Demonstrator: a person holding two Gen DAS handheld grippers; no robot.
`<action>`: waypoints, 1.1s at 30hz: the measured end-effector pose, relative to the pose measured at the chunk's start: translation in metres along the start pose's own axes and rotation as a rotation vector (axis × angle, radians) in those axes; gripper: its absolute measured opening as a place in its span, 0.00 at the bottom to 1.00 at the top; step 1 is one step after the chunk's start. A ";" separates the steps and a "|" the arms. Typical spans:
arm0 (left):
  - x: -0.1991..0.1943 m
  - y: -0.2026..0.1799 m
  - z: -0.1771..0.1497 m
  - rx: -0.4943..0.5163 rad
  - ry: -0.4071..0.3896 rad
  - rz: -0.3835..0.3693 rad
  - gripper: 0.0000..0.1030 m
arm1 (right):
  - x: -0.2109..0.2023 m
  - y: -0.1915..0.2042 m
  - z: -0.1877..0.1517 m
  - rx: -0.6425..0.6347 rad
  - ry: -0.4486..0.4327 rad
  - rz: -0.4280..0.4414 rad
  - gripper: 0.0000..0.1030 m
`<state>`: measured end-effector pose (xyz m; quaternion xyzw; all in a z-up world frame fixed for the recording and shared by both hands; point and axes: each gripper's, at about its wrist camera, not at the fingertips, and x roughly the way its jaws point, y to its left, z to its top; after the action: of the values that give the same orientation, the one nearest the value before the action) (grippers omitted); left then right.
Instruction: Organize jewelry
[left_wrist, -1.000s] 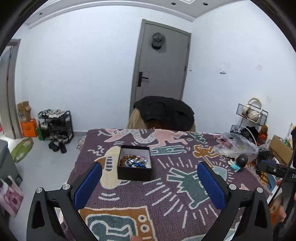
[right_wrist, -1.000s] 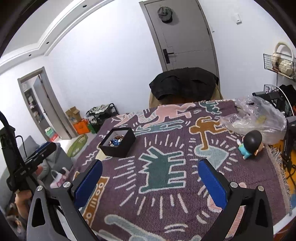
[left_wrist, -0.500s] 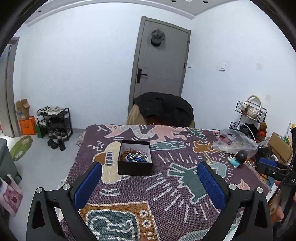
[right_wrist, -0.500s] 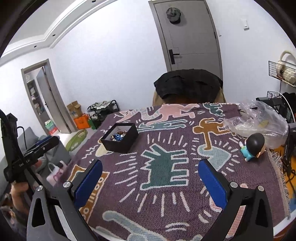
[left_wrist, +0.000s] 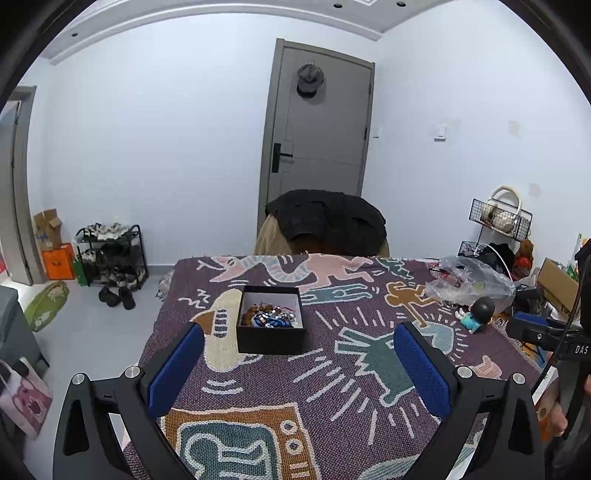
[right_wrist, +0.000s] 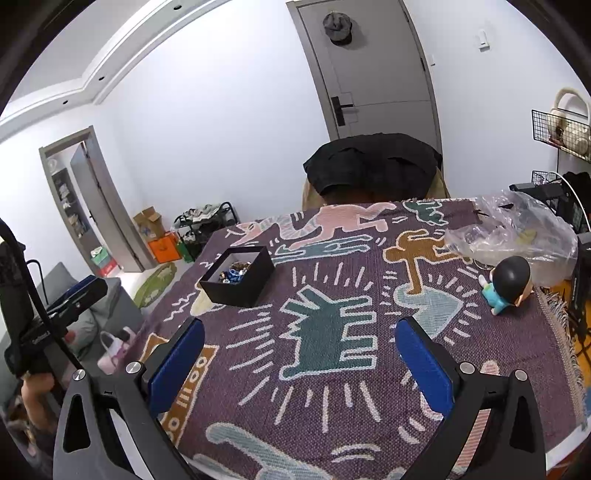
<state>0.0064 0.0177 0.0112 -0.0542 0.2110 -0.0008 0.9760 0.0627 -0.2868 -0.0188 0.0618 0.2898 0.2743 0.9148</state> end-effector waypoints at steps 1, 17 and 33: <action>0.000 0.000 0.000 0.000 0.000 0.000 1.00 | 0.000 0.000 0.000 0.001 -0.001 -0.001 1.00; -0.003 0.002 -0.003 -0.012 0.004 0.020 1.00 | 0.005 0.002 -0.002 0.005 0.011 0.007 1.00; -0.002 0.001 -0.005 -0.007 0.004 0.020 1.00 | 0.008 0.003 -0.003 0.006 0.020 0.006 1.00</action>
<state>0.0026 0.0183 0.0075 -0.0556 0.2134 0.0096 0.9753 0.0646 -0.2800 -0.0246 0.0627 0.2995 0.2767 0.9109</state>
